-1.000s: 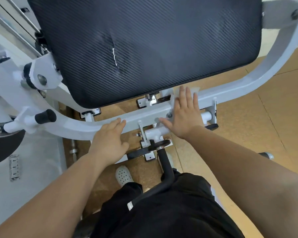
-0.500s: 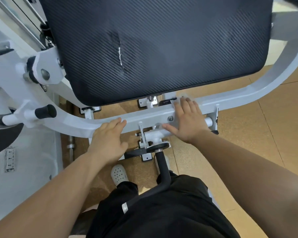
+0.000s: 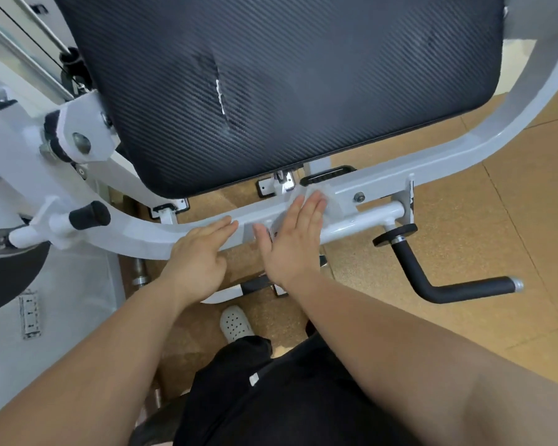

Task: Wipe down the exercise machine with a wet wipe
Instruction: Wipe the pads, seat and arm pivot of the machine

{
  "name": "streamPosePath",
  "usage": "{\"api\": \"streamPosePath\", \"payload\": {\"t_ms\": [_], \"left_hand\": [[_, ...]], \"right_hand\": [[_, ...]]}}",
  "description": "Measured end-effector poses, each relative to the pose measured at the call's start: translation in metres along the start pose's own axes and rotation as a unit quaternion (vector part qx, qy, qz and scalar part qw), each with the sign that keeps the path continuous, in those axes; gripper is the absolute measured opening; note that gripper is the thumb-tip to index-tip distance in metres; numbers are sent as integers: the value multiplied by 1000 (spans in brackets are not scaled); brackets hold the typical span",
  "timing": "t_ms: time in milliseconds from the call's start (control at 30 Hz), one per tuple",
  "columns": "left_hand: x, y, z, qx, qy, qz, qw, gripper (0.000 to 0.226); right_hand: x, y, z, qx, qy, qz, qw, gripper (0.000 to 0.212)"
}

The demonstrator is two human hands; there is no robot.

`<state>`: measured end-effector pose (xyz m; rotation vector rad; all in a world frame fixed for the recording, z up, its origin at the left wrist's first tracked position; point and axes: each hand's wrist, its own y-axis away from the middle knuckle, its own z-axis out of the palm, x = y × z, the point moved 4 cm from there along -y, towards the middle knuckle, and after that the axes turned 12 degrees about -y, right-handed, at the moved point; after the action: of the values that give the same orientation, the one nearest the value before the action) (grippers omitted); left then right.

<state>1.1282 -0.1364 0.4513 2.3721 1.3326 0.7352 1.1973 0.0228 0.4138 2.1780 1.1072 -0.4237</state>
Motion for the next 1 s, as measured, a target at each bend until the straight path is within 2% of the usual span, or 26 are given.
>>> {"api": "streamPosePath", "payload": {"t_ms": [133, 233, 467, 633, 700, 833, 900, 1000], "left_hand": [[-2, -4, 1, 1, 0, 17, 1000, 67], [-7, -6, 1, -3, 2, 25, 1000, 60], [0, -8, -10, 7, 32, -1, 999, 60], [7, -7, -12, 26, 20, 6, 999, 57], [9, -8, -12, 37, 14, -1, 999, 56], [12, -8, -10, 39, 27, -32, 998, 53], [10, -10, -10, 36, 49, -48, 997, 51], [10, -7, -12, 44, 105, -75, 991, 51]], "right_hand": [[-26, 7, 11, 1, -197, 25, 980, 96], [-46, 19, 27, -19, -279, 27, 960, 93], [-2, -9, -9, 104, -239, 123, 957, 97], [10, -25, -26, 103, -280, 138, 944, 106], [9, -18, -22, 79, -223, 92, 967, 106], [32, -12, -20, 51, -28, 6, 998, 101], [39, -15, -26, 21, 70, -39, 997, 100], [21, -18, -23, -57, 154, -168, 972, 98]]}}
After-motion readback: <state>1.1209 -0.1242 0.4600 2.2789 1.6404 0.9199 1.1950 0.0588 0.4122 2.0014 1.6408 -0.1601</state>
